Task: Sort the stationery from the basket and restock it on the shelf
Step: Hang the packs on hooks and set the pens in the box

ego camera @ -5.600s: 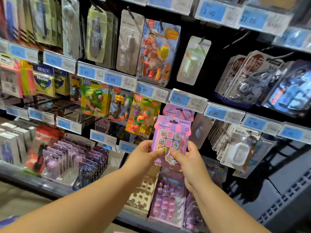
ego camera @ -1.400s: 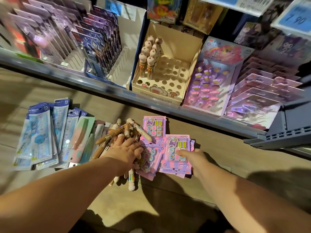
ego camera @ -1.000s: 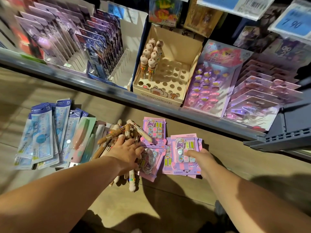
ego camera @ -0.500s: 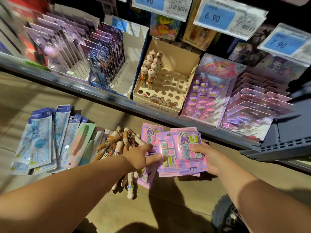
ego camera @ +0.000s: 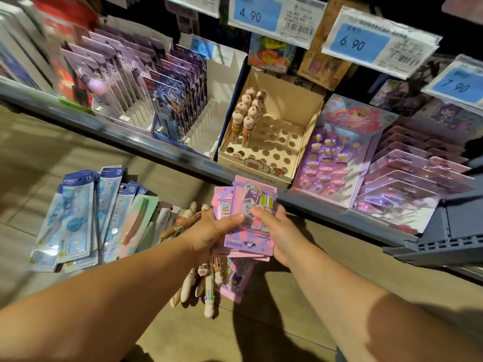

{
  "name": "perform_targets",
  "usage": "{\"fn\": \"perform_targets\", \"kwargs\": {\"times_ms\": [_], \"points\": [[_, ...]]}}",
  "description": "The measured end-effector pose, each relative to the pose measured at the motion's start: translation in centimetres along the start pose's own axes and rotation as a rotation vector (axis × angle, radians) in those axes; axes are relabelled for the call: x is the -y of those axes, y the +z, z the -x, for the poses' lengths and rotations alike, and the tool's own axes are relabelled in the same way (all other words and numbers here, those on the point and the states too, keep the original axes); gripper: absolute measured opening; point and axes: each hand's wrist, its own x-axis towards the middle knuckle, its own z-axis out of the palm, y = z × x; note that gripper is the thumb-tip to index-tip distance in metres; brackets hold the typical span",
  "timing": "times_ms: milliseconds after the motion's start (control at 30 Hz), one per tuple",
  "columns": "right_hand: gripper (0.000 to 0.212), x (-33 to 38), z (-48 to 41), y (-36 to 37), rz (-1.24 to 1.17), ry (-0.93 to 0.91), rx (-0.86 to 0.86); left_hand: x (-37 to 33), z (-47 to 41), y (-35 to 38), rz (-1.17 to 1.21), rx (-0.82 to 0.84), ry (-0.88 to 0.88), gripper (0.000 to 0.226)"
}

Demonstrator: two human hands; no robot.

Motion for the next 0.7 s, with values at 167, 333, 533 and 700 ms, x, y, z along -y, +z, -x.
{"fn": "perform_targets", "kwargs": {"times_ms": [167, 333, 533, 700], "points": [[0.061, 0.6, -0.7, 1.5, 0.095, -0.06, 0.0, -0.4, -0.1, -1.4, 0.067, -0.057, 0.01, 0.047], [0.067, 2.6, -0.7, 2.8, 0.189, -0.16, 0.067, -2.3, 0.3, -2.4, 0.157, -0.014, 0.03, 0.05], [0.057, 5.8, 0.5, 4.5, 0.29, -0.227, 0.109, -4.8, 1.2, -2.4, 0.239, 0.0, 0.104, 0.063], [0.033, 5.4, -0.1, 4.4, 0.337, -0.175, 0.067, -4.5, 2.4, -3.2, 0.305, -0.1, 0.163, 0.046]]}}
